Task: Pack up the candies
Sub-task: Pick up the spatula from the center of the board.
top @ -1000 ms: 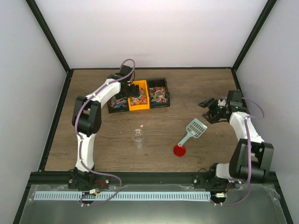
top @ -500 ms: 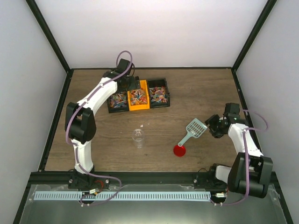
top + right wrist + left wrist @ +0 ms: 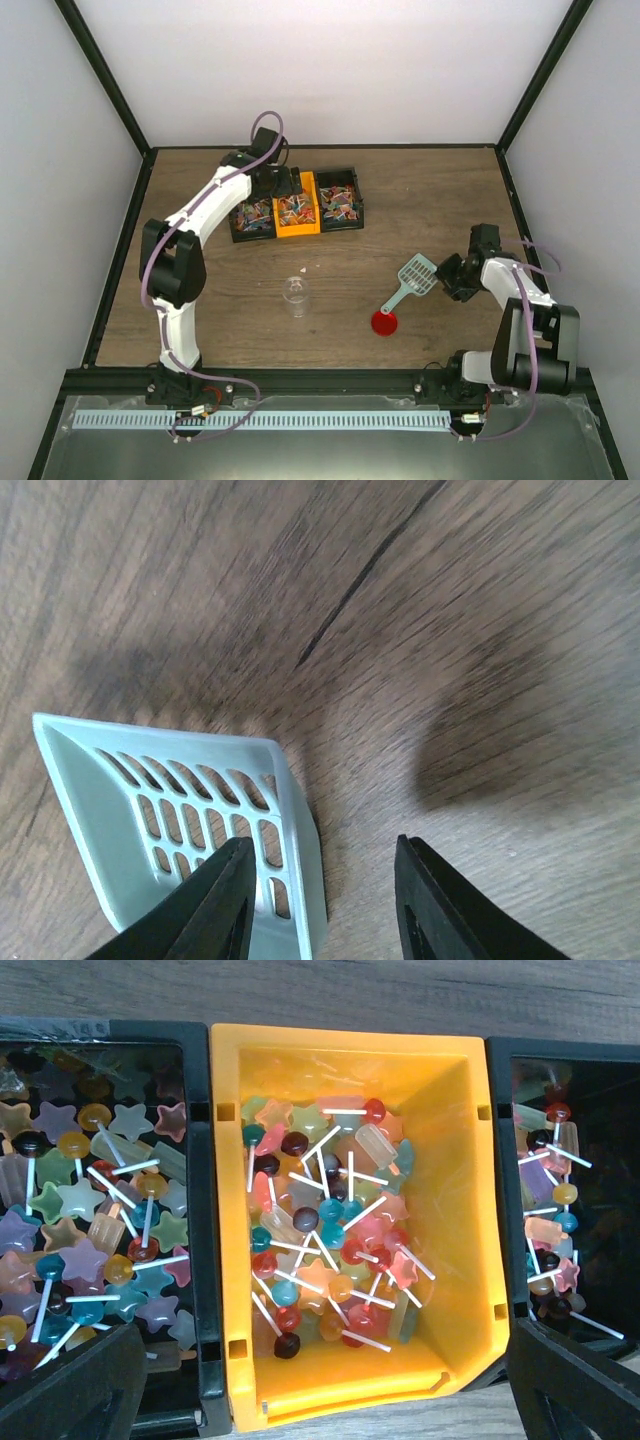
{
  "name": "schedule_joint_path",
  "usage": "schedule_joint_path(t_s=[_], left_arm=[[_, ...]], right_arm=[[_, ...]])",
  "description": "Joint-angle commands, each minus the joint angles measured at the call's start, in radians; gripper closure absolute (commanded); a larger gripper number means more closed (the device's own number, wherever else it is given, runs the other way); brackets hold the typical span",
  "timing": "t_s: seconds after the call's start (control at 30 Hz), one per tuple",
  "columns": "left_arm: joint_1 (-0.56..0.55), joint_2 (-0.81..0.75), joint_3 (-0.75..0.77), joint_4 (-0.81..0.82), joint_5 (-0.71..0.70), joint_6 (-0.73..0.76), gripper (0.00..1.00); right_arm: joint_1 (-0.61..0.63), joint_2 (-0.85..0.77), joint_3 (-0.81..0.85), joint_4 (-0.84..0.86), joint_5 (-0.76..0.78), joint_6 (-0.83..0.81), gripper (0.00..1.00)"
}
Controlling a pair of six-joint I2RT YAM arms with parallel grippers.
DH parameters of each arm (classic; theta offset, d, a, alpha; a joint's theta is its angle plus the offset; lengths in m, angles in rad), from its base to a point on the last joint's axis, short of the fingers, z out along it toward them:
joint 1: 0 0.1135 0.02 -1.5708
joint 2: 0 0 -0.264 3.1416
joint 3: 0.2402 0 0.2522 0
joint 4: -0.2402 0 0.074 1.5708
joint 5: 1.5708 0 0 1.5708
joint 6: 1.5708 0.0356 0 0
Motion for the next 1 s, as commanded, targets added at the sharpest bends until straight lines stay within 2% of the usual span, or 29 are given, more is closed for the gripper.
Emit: schedule_joint_path(t_s=[0.0,0.13,0.43,0.57,0.8,0.87,0.97], left_arm=[[-0.002,0.017,0.021,-0.01,0.033,0.015,0.0],[-0.002,0.021,0.02,-0.01,0.054,0.004,0.0],[-0.002,0.02,0.035,0.002,0.094,0.012,0.0],[-0.001,0.012,0.014,0.073,0.216,0.029,0.0],[-0.001,0.004,-0.004,0.178,0.377,0.008,0.12],[-0.001,0.007,-0.001,0.22,0.474,0.028,0.15],[-0.011,0.016,0.012,0.271,0.665,0.072,0.13]], right_arm=[[0.058,0.044,0.026,0.028,0.005,0.015,0.61],[0.121,0.091,0.043,0.027,0.02,0.038,0.64],[0.137,0.142,0.105,0.013,0.038,0.038,0.89],[0.146,0.15,0.134,0.02,0.028,0.025,0.99],[0.154,0.162,0.206,0.05,-0.027,-0.004,0.99],[0.165,0.159,0.234,0.075,-0.06,-0.03,0.99],[0.221,0.167,0.312,0.092,-0.052,-0.107,0.99]])
